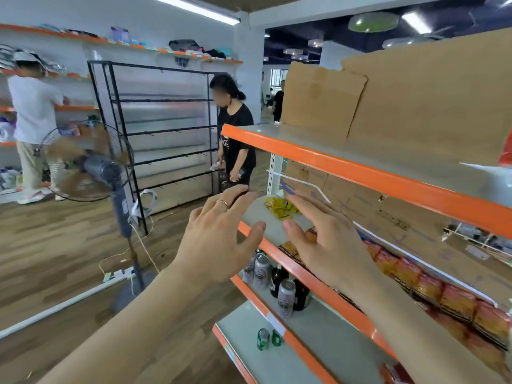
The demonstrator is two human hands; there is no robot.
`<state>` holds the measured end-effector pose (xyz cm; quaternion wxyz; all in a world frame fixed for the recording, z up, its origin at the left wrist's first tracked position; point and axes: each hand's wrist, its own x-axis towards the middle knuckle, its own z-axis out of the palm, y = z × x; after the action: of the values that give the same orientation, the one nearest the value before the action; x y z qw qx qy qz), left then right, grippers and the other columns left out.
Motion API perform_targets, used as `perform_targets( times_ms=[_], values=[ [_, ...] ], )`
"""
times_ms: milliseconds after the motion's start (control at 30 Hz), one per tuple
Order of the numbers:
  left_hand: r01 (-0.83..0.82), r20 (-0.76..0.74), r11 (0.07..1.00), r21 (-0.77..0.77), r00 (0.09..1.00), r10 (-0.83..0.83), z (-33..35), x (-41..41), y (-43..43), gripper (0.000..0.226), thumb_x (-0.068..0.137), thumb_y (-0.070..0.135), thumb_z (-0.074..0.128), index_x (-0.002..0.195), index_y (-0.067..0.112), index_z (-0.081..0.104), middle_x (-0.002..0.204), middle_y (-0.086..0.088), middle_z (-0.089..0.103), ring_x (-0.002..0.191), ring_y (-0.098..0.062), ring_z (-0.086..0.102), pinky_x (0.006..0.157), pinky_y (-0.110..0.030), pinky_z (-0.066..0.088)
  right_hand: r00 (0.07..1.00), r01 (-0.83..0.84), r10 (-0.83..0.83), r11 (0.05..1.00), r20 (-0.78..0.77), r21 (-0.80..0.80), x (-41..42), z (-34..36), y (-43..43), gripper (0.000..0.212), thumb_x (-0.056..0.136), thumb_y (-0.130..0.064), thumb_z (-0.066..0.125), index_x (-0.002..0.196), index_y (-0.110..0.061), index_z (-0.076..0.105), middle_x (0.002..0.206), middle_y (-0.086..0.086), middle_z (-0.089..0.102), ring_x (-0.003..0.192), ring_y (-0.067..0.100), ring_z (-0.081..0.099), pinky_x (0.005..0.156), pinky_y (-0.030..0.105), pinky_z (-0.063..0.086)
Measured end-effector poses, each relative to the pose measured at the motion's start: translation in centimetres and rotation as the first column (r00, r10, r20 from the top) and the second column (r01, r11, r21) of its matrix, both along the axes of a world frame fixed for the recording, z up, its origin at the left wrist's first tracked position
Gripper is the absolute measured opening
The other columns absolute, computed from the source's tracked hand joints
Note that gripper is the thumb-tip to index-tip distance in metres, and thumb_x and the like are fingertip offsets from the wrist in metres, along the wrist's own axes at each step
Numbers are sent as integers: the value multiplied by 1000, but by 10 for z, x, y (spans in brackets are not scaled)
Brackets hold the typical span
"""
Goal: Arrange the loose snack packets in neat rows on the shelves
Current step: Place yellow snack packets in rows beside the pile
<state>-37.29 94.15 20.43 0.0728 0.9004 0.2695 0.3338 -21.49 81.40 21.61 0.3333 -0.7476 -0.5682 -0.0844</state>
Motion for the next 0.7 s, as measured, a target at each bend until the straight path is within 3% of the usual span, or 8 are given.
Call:
perform_targets(
  times_ms=[133,300,433,567,700],
  values=[
    [6,-7,1000,13,1000,-6,-5,25,31,62,85,63,29,141,40,43,152,20,36,138,-15,38,105,-42,35,1000,4,-3,1000,-31,19,20,-2,32,63,89,-59,34,144,-33,48,150,-16,45,139,7,39,115,46,32],
    [-29,-30,999,40,999,30,6,55,82,63,87,62,31,143,36,44,155,21,33,139,-15,36,106,-41,33,999,-16,18,999,-51,41,48,3,80,59,93,-55,39,147,-32,44,152,-14,42,142,7,35,117,44,30],
    [-26,-23,998,61,999,27,15,81,116,69,85,65,26,143,33,47,155,18,34,138,-17,39,107,-41,35,998,-28,30,999,-53,28,68,10,111,61,92,-57,37,148,-35,43,153,-17,39,143,2,30,119,37,28],
    [-27,-16,998,64,999,28,14,109,142,73,83,67,23,145,35,44,156,19,34,146,-13,28,109,-42,33,1000,2,-3,1000,12,28,95,13,144,60,92,-56,38,145,-31,48,151,-16,43,143,7,33,120,35,26],
    [-9,-34,999,46,999,10,-2,133,164,67,86,64,29,143,32,47,153,14,40,142,-17,36,110,-43,33,1000,6,-5,1000,25,-22,120,-1,169,60,92,-53,39,144,-25,50,149,-11,47,139,8,38,116,24,25]
  ],
)
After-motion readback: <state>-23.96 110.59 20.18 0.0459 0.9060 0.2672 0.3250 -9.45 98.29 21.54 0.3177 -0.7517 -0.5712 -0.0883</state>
